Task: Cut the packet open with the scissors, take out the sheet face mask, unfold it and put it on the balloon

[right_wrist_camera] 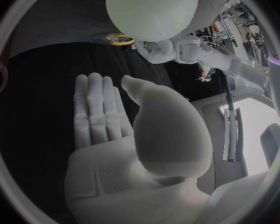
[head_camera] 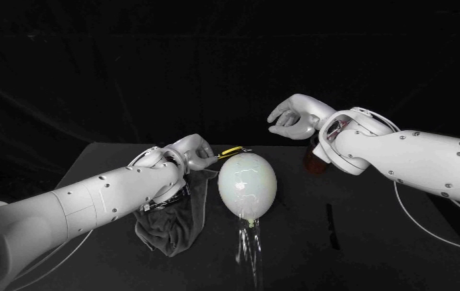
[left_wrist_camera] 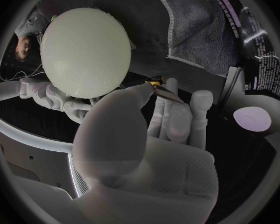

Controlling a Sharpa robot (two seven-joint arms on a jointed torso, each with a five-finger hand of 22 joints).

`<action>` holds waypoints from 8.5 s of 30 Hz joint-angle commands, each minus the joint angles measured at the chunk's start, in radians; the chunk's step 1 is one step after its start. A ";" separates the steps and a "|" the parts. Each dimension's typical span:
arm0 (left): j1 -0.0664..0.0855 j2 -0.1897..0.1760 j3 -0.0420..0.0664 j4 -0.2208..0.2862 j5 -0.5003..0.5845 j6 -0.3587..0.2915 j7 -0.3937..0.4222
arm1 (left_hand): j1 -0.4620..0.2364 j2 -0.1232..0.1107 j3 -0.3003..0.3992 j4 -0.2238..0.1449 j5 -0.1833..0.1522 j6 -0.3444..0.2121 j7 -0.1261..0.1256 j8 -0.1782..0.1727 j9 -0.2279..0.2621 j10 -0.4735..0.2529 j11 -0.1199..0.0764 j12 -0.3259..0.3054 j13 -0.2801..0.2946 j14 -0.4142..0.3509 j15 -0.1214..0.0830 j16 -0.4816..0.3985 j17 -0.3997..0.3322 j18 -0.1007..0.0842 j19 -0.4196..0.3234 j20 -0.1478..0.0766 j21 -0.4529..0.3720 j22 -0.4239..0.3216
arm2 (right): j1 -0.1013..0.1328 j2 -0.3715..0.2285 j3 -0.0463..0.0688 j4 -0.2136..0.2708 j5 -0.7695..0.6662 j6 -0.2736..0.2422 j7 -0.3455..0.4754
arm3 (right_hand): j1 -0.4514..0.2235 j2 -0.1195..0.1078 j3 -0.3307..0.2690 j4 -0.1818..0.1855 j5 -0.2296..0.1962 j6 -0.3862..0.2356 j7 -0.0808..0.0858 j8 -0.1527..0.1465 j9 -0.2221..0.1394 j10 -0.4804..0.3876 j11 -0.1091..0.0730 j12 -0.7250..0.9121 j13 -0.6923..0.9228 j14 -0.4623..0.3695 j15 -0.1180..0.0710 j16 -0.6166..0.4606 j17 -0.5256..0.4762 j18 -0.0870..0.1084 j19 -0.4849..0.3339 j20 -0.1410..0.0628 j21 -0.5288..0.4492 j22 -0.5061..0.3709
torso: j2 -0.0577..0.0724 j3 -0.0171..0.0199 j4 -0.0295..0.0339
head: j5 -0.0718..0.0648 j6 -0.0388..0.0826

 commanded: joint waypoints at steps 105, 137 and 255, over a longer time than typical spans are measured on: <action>0.179 -0.136 0.028 0.143 0.228 0.028 0.024 | 0.030 0.034 0.133 -0.164 0.006 -0.001 -0.001 0.033 0.049 0.041 -0.009 -0.016 -0.020 0.013 -0.003 0.002 0.013 -0.008 0.042 -0.001 0.022 0.034 | -0.092 0.279 0.000 -0.290 0.212 -0.037 0.166 | -0.036 0.010 -0.096 0.000 -0.004 -0.157 0.082 -0.031 -0.036 -0.237 0.094 -0.010 -0.186 -0.173 0.114 -0.456 -0.219 0.004 -0.136 0.107 -0.289 -0.182 | 0.001 0.0009 0.0009 | 0.006 0.044; 0.213 -0.123 0.029 0.194 0.265 0.032 0.026 | 0.030 0.035 0.133 -0.164 0.006 -0.001 -0.001 0.034 0.050 0.043 -0.009 -0.017 -0.022 0.014 -0.004 0.002 0.013 -0.008 0.042 -0.002 0.022 0.034 | -0.129 0.368 0.001 -0.390 0.271 -0.089 0.241 | 0.231 0.208 -0.130 -0.102 -0.027 0.083 -0.017 0.081 0.006 0.052 -0.019 0.139 -0.139 0.075 0.016 -0.346 -0.243 0.018 -0.066 0.059 -0.297 -0.211 | 0.001 0.0001 -0.0022 | 0.006 0.049; 0.183 -0.283 -0.020 0.220 1.222 0.172 0.399 | 0.062 -0.067 -0.047 -0.097 0.007 -0.067 0.067 -0.085 -0.018 -0.052 0.072 -0.213 -0.181 -0.431 0.083 -0.540 -0.651 0.034 -0.275 0.115 -0.519 -0.415 | -0.038 -0.158 0.002 -0.207 0.559 -0.040 0.074 | -0.051 0.094 0.025 -0.194 -0.024 -0.128 0.071 0.010 0.079 -0.161 0.077 -0.007 -0.188 -0.137 0.109 -0.485 -0.202 -0.016 -0.360 0.096 -0.143 0.114 | -0.003 -0.0002 -0.0032 | -0.176 0.047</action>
